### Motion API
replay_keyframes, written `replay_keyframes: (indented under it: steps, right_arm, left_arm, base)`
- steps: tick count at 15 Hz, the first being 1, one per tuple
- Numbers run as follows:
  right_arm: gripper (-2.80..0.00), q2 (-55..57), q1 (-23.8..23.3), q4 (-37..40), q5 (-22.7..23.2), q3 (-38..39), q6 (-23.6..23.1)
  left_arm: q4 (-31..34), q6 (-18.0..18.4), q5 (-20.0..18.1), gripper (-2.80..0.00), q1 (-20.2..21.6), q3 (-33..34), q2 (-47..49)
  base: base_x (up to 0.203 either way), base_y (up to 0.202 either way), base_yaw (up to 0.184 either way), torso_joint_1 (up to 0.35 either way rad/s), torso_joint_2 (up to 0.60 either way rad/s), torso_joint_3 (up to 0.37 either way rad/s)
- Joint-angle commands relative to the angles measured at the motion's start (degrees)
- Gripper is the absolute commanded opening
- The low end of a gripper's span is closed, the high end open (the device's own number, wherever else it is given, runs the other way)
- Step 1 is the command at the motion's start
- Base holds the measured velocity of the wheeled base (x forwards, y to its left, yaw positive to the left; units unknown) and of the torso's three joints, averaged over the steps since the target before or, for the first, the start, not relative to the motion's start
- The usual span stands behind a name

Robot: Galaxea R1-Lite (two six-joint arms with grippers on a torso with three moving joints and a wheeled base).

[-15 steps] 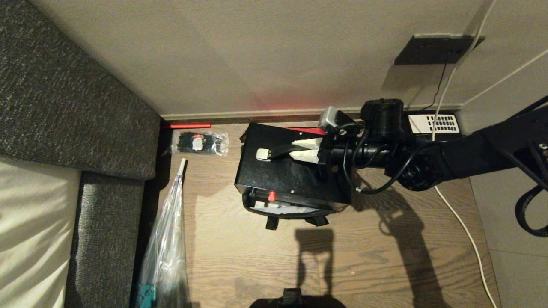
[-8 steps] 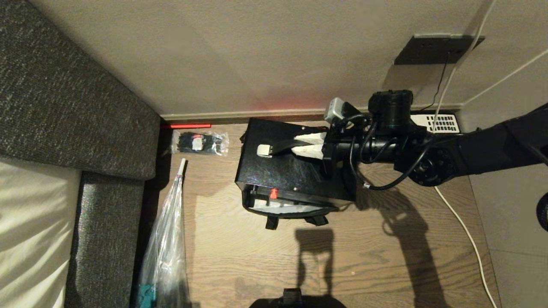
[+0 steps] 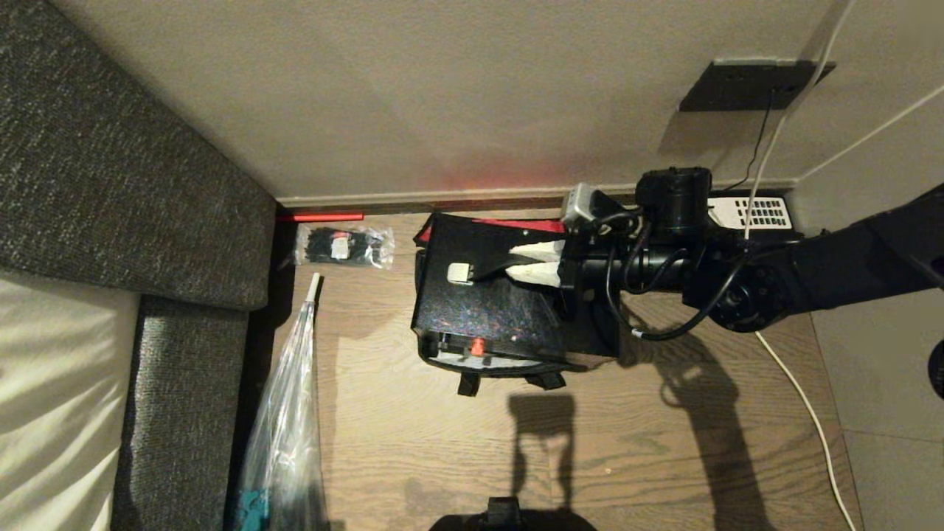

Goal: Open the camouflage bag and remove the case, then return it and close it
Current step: Place the black box back

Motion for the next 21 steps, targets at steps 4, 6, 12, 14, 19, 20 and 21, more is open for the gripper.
replay_keyframes:
  steps: [4, 6, 12, 14, 19, 20, 21]
  right_arm:
    - [-2.80, 1.6, 0.1, 0.0, 0.2, 0.1, -0.1]
    - [-2.80, 1.9, 0.1, -0.1, 0.2, -0.1, -0.2]
    - [-2.80, 2.0, 1.3, 0.7, 0.1, -1.2, -0.3]
    - [-2.80, 2.0, 2.0, 0.8, 0.1, -1.6, -0.3]
    - [-2.80, 2.7, 3.7, 1.5, 0.2, -2.9, -0.3]
    - [-2.80, 3.2, 3.7, 1.6, 0.2, -3.2, -0.3]
    - [-2.80, 3.7, 3.8, 1.6, 0.3, -3.4, -0.3]
  left_arm:
    - [0.0, 0.0, 0.0, -2.80, 0.1, 0.2, -0.1]
    - [0.0, 0.0, 0.0, -2.80, 0.0, 0.2, -0.1]
    - [0.0, 0.0, 0.0, -2.80, 0.0, 0.2, -0.1]
    - [0.0, 0.0, 0.0, -2.80, 0.0, 0.2, -0.1]
    - [0.0, -0.1, 0.0, -2.80, 0.0, 0.2, -0.1]
    - [0.0, 0.0, 0.0, -2.80, 0.1, 0.2, -0.1]
    - [0.0, 0.0, 0.0, -2.80, 0.1, 0.2, -0.1]
  base:
    - [0.000, 0.000, 0.000, 0.000, 0.00, 0.000]
    - [0.000, 0.000, 0.000, 0.000, 0.00, 0.000]
    - [0.000, 0.000, 0.000, 0.000, 0.00, 0.000]
    - [0.000, 0.000, 0.000, 0.000, 0.00, 0.000]
    - [0.000, 0.000, 0.000, 0.000, 0.00, 0.000]
    - [0.000, 0.000, 0.000, 0.000, 0.00, 0.000]
    - [0.000, 0.000, 0.000, 0.000, 0.00, 0.000]
